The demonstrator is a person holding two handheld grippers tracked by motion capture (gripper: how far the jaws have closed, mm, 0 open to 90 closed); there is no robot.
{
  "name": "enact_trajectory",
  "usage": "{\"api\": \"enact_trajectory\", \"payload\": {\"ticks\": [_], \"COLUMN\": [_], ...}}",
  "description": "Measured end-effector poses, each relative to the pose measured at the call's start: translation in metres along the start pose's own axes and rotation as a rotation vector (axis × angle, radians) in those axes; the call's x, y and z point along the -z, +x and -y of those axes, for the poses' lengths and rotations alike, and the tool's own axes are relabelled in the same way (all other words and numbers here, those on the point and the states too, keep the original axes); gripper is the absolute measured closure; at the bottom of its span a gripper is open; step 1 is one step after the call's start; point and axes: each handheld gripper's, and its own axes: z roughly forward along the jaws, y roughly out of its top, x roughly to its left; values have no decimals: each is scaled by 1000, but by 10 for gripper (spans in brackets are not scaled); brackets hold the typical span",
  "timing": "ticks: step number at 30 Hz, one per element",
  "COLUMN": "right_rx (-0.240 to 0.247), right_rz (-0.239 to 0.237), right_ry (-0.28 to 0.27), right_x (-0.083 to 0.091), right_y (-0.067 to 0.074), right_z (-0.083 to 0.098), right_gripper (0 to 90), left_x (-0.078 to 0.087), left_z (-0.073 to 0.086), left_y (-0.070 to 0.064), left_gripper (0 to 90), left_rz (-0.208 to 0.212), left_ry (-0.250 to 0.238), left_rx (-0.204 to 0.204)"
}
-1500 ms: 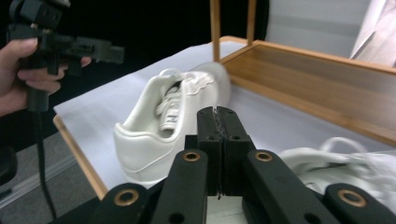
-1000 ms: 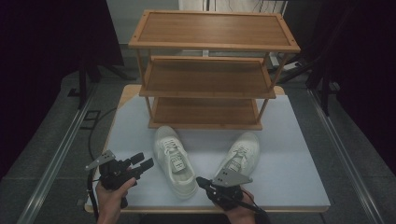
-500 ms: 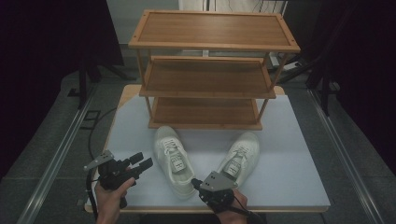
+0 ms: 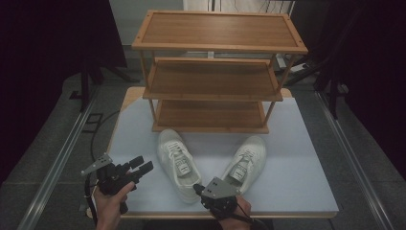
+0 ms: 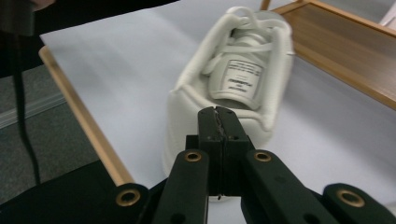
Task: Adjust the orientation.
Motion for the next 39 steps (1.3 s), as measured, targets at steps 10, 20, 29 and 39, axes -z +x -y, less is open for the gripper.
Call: {"api": "enact_trajectory", "payload": {"ticks": [10,20,29,39], "right_rx": [17,35,32,-2], "right_rz": [100,15,-111,-225], "right_ry": [16,-2,-37,-36], "right_x": [-3,-9,-30,-62], "right_y": [-8,14,41,55], "right_z": [2,-1,-9,-18], "right_gripper": [893,894,891,891], "left_x": [-1,-1,4,8], "left_z": [1,1,0,-1], "left_y": [0,1,6,10], "left_gripper": [388,388,388,388], "left_rz": [0,2,2,-2], "left_ry": [4,4,-7,-16], "left_rx": [3,4,20,35]}}
